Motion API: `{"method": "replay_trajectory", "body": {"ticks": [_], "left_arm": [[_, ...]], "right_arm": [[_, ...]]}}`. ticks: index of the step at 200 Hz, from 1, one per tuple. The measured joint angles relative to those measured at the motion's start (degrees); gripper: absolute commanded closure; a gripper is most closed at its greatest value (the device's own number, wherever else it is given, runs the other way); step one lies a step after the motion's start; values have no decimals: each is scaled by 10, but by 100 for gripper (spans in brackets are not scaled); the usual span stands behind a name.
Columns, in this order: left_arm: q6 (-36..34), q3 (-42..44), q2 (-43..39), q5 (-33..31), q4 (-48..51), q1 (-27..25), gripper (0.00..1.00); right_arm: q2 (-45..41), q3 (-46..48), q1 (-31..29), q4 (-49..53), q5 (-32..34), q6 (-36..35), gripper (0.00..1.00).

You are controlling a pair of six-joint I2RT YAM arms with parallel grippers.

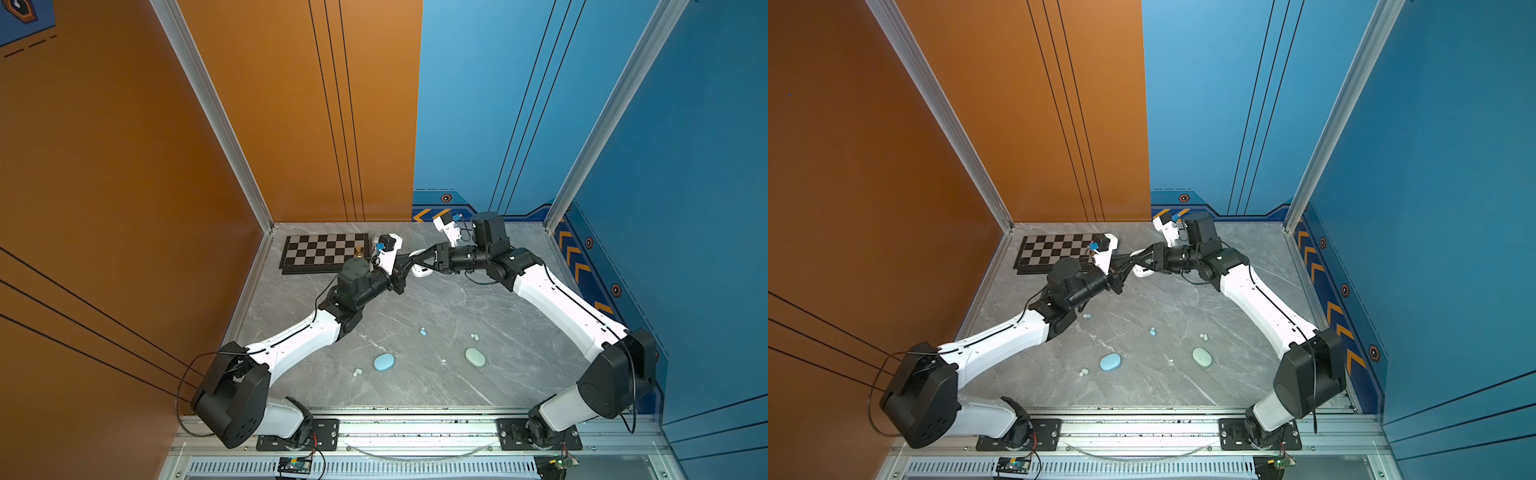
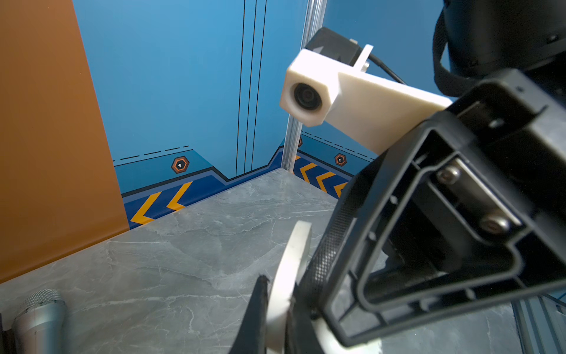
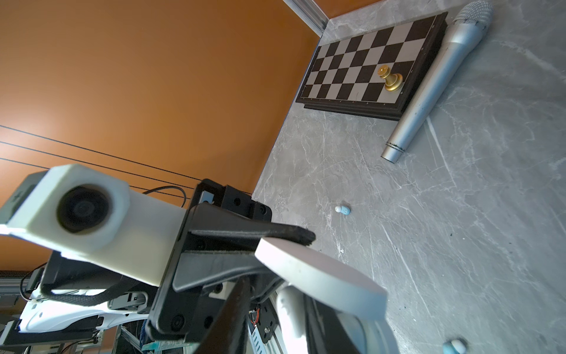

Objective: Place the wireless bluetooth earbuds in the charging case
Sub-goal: 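Press the white earbud into the open case slot with the right gripper, then release the earbud and withdraw the right gripper while the left lowers the case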

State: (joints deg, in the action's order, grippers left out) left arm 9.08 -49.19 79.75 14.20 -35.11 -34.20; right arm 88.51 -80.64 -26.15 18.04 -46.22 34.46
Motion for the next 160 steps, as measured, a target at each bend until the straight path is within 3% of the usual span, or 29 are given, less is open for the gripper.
{"method": "replay_trajectory", "body": {"ticks": [111,160], "left_arm": [[-36,25,1,-35,-16,0,100],[-92,26,70,-57,-37,-23,100]], "right_arm": [[-52,-35,27,19,15,15,66],[-79,3,120,40,79,112,68]]}}
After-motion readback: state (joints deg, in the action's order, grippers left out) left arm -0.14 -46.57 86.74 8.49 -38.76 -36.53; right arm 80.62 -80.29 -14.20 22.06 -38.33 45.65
